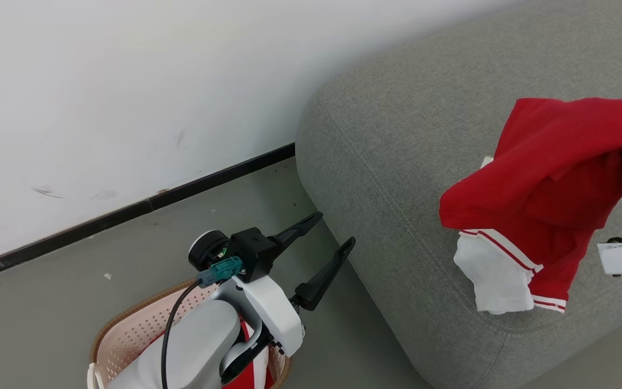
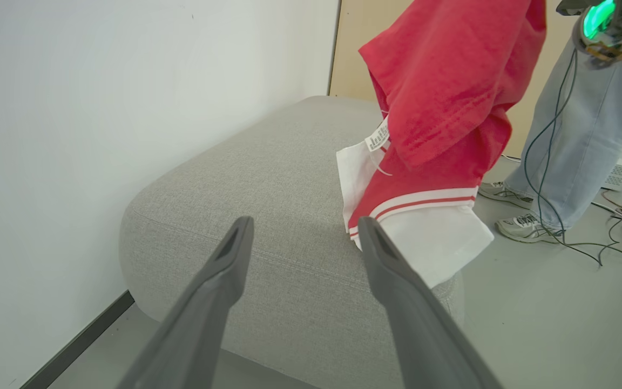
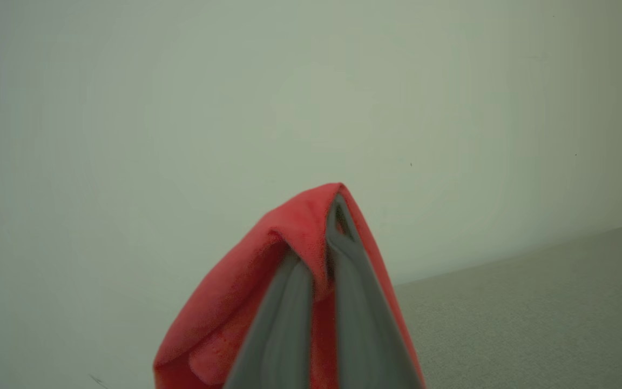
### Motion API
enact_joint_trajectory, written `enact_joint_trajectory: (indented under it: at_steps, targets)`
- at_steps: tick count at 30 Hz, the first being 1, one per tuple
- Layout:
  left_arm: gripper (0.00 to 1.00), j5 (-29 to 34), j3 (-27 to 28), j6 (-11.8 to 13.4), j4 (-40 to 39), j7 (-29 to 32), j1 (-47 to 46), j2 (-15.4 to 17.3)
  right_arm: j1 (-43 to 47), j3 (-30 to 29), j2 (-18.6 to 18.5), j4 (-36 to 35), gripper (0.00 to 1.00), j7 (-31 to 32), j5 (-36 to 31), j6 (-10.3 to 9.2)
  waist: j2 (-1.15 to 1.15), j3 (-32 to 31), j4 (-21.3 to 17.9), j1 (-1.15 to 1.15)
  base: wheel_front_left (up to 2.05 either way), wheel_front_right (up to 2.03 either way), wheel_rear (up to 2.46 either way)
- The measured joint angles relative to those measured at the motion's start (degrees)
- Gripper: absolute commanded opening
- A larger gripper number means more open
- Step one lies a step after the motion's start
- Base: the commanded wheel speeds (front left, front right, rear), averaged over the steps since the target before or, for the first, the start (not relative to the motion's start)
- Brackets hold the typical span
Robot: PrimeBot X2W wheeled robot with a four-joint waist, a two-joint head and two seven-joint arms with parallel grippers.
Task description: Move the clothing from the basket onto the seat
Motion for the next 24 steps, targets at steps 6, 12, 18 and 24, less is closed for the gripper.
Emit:
enact_joint_trajectory:
  at_steps: [6,12,18,24]
  targets:
    - [1.0,0.4,0.2,0.0,-0.3,0.0,0.0,0.0,0.0,-0.4,0.0,0.0,0.0,0.0,0.0,0.0,0.0,0.4,-0.2,0.0,0.0,0.0,0.0]
    - [1.0,1.1,0.1,0.0,-0.9,0.0,0.0,0.0,-0.2,-0.3,-1.3,0.3,0.0,0.0,0.0,0.0,0.0,0.9,-0.1,0.0,0.0,0.0,0.0]
    - [1.0,1.6,-0.4,0.0,-1.4,0.0,0.0,0.0,-1.6,-0.5,-3.7,2.7,0.0,0.0,0.2,0.0,0.0,1.8,0.2,0.0,0.0,0.0,0.0]
    - [1.0,1.9,-0.9,0.0,-1.5,0.0,0.0,0.5,-6.0,-2.4,-5.7,5.1,0.0,0.0,1.9,0.0,0.0,2.7,0.5,0.0,0.0,0.0,0.0]
